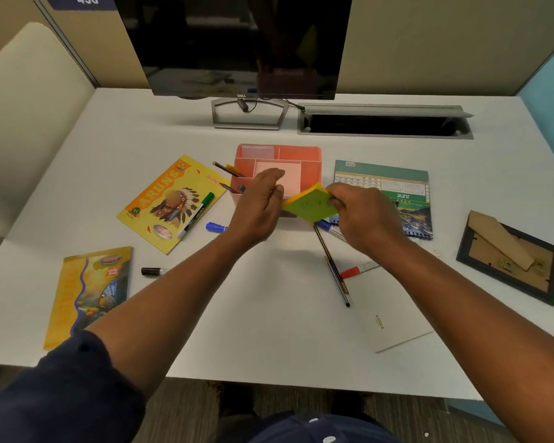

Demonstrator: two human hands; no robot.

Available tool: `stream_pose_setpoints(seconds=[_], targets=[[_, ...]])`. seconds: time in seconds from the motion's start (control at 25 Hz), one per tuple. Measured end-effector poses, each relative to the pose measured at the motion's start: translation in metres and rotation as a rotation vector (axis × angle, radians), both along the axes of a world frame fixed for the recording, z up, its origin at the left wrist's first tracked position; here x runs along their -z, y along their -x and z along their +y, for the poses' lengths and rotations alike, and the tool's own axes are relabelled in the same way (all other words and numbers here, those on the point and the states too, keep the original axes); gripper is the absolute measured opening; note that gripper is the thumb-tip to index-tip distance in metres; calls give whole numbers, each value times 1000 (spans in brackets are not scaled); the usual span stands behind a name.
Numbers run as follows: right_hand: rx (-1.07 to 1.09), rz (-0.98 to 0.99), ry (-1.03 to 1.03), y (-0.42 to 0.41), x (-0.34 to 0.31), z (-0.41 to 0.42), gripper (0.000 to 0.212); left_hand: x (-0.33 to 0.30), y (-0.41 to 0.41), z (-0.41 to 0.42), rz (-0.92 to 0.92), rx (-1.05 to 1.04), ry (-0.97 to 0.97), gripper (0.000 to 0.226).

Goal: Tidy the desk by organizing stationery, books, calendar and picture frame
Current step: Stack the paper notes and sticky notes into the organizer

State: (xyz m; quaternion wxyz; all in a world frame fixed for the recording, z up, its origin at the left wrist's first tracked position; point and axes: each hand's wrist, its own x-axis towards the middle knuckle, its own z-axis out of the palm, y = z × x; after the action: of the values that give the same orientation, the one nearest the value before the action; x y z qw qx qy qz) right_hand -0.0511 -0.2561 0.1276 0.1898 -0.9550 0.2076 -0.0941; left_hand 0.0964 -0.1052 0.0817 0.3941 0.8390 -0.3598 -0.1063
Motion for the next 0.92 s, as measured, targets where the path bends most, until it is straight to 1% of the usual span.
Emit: stream_pose_setpoints(seconds=[0.08,0.16,0.24,0.36,0.52,0.8,0.92], targets=[[22,-84,94,-8,-8,-11,21,9,-12,-8,-86,46,-139,39],[31,-149,170,-19,-13,-22,22,20,-19,-11,-240,116,-248,36],[26,-183,230,-35,-14,-30,25,26,-19,-12,-314,126,-253,30],[38,-182,305,-64,-12,-41,28,28,-15,-16,-312,57,-212,26],[11,-53,349,-98,-8,-49,21,35,-13,-15,-282,15,-205,28],[-71,258,470,-131,12,-52,21,38,-12,-17,-243,-8,-259,31],[-86,362,501,-141,23,-51,26,37,-12,-17,-236,-9,-258,30]])
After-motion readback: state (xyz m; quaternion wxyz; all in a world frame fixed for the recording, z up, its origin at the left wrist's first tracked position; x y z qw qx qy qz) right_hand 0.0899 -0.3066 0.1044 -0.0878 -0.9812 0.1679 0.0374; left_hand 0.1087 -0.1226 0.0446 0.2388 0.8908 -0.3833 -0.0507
